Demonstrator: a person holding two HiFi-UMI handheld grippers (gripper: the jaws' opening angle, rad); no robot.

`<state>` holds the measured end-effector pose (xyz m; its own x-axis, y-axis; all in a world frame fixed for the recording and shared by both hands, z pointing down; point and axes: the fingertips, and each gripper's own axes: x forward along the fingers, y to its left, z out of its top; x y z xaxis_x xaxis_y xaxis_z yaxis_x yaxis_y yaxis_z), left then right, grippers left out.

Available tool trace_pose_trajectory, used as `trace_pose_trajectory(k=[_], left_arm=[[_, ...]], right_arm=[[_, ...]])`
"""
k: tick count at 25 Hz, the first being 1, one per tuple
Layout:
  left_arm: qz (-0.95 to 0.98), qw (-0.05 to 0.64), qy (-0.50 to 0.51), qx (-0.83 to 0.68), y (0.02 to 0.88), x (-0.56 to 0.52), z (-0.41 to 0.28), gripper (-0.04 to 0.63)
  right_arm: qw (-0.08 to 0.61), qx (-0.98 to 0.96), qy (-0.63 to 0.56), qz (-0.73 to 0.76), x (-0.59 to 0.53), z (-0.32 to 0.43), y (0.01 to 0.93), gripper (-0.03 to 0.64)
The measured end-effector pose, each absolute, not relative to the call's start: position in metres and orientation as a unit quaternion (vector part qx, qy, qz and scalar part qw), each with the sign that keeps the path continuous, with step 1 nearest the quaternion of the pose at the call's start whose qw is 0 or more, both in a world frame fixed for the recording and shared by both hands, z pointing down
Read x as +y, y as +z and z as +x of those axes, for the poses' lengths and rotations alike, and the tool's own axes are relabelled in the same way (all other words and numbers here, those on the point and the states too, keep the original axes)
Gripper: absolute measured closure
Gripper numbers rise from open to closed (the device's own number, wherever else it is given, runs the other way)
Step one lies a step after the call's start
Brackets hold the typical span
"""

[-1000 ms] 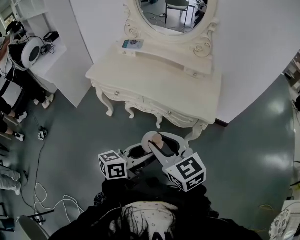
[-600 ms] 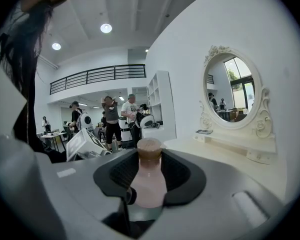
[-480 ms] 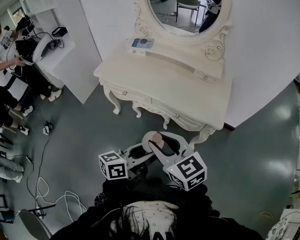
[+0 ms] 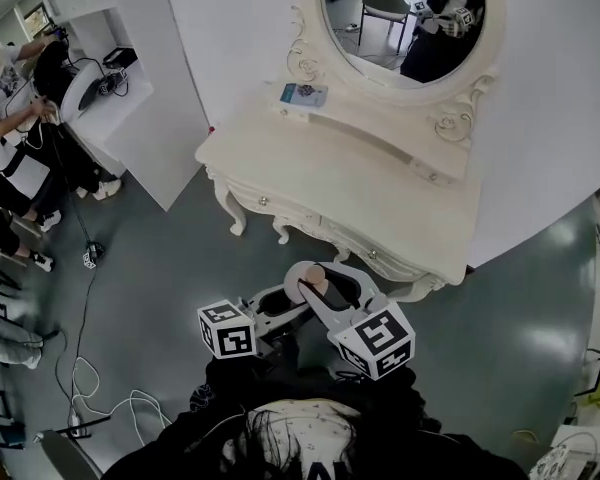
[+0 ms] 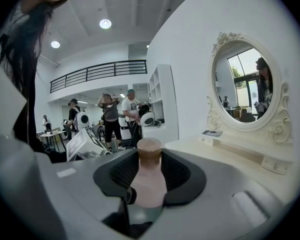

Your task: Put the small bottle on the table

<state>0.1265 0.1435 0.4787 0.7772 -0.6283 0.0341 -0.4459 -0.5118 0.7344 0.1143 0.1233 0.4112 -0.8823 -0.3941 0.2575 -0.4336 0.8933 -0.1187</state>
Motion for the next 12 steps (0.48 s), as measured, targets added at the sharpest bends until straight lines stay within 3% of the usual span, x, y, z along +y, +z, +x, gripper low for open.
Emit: trace_pose_trajectory(k=[12], left_arm=[[0.867, 0.381, -0.109, -0.302, 0.470, 0.070, 0.006, 0.348]], right_arm=[[0.122, -0.963, 0.090, 0.225, 0.050, -0.006, 0.403, 0.469]])
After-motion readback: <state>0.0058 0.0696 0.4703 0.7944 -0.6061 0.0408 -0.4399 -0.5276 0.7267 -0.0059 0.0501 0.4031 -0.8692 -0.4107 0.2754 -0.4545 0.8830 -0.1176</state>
